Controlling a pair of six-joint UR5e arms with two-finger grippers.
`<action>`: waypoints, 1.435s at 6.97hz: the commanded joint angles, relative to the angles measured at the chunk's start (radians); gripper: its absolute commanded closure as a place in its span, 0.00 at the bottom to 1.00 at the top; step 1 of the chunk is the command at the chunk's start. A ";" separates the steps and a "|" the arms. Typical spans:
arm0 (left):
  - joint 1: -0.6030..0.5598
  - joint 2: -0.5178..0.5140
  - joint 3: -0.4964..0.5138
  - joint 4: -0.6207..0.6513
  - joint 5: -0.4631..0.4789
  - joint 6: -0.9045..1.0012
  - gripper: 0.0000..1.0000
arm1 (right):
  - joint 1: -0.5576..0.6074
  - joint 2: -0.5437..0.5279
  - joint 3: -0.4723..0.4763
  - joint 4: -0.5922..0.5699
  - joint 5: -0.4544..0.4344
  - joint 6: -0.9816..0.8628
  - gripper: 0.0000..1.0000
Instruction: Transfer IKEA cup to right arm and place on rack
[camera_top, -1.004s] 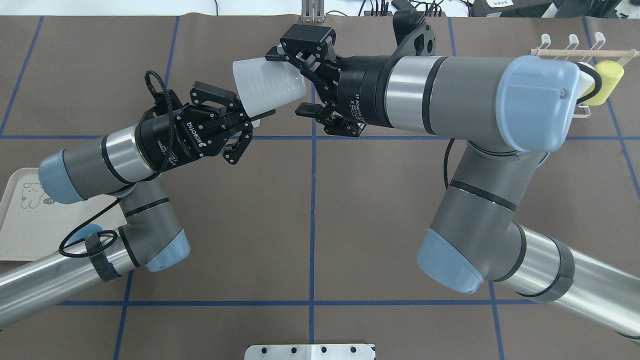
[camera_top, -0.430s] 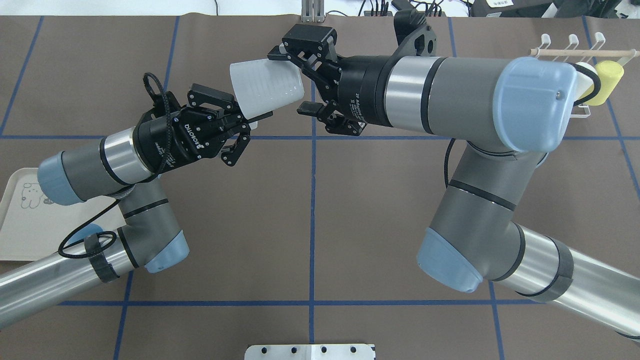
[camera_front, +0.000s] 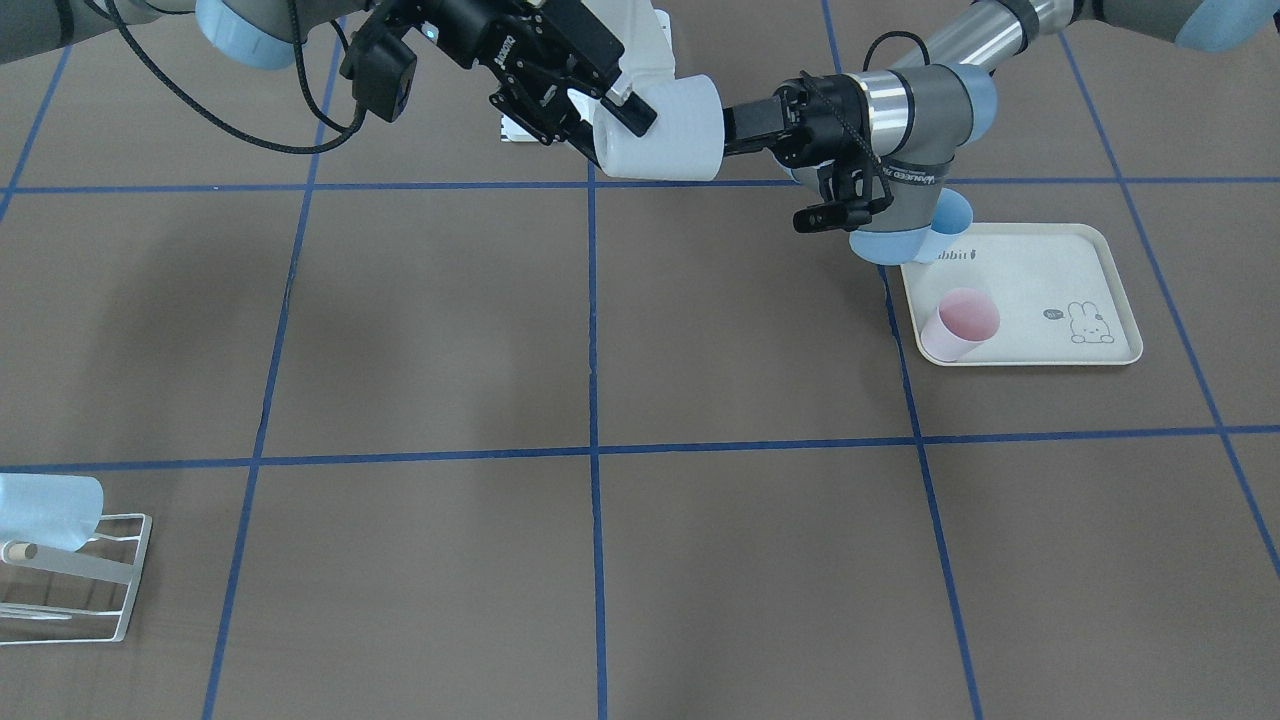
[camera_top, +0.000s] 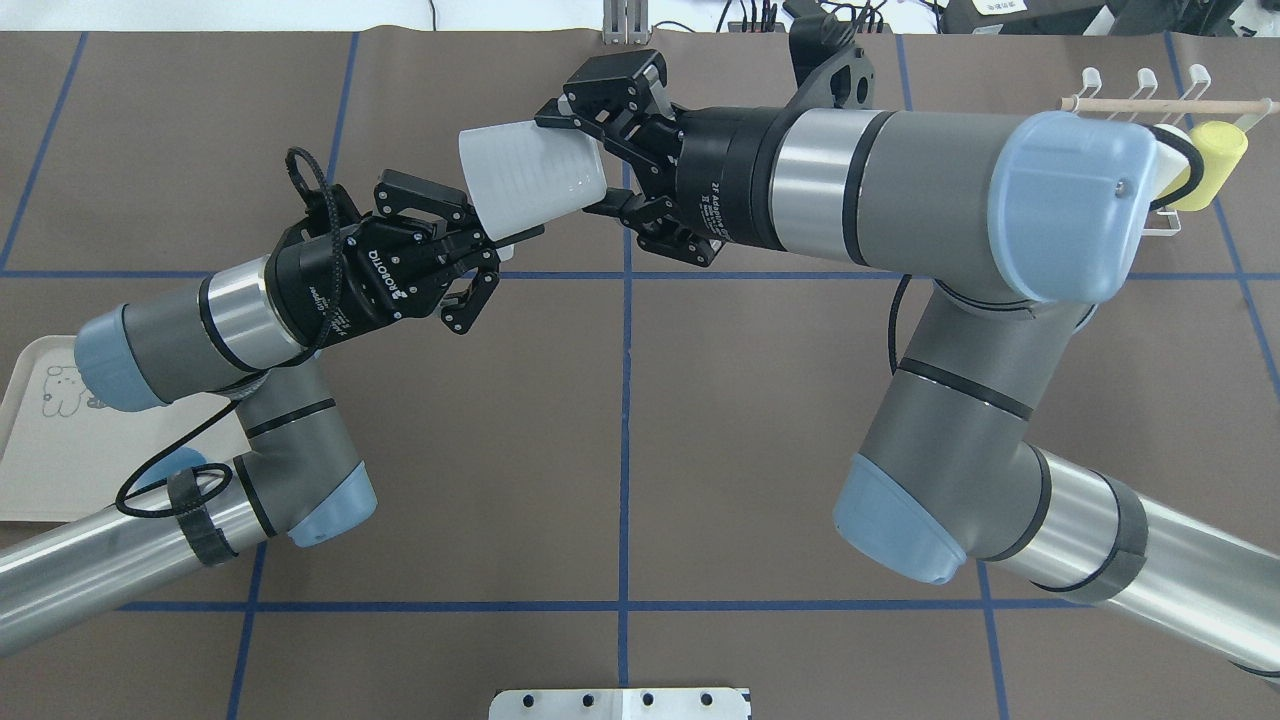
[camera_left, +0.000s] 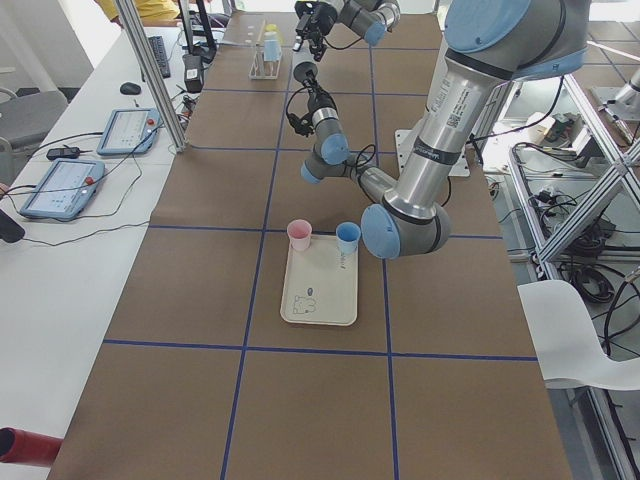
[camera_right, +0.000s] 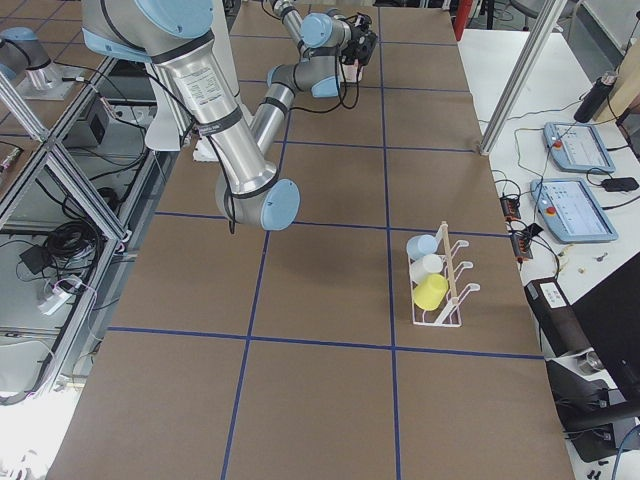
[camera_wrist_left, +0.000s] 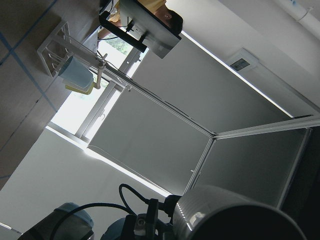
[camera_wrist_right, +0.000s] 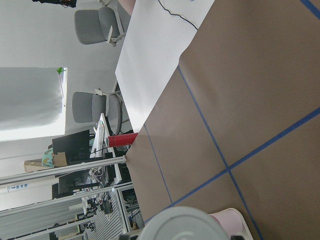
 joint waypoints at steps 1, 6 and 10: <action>0.000 0.001 -0.001 0.000 0.000 0.000 1.00 | 0.000 -0.001 0.002 0.002 0.001 0.000 0.89; -0.002 0.007 -0.001 0.000 0.000 0.000 0.26 | 0.001 -0.007 0.009 0.002 0.002 0.005 1.00; -0.002 0.030 0.008 0.000 -0.002 0.015 0.26 | 0.024 -0.131 0.089 0.016 0.008 0.003 1.00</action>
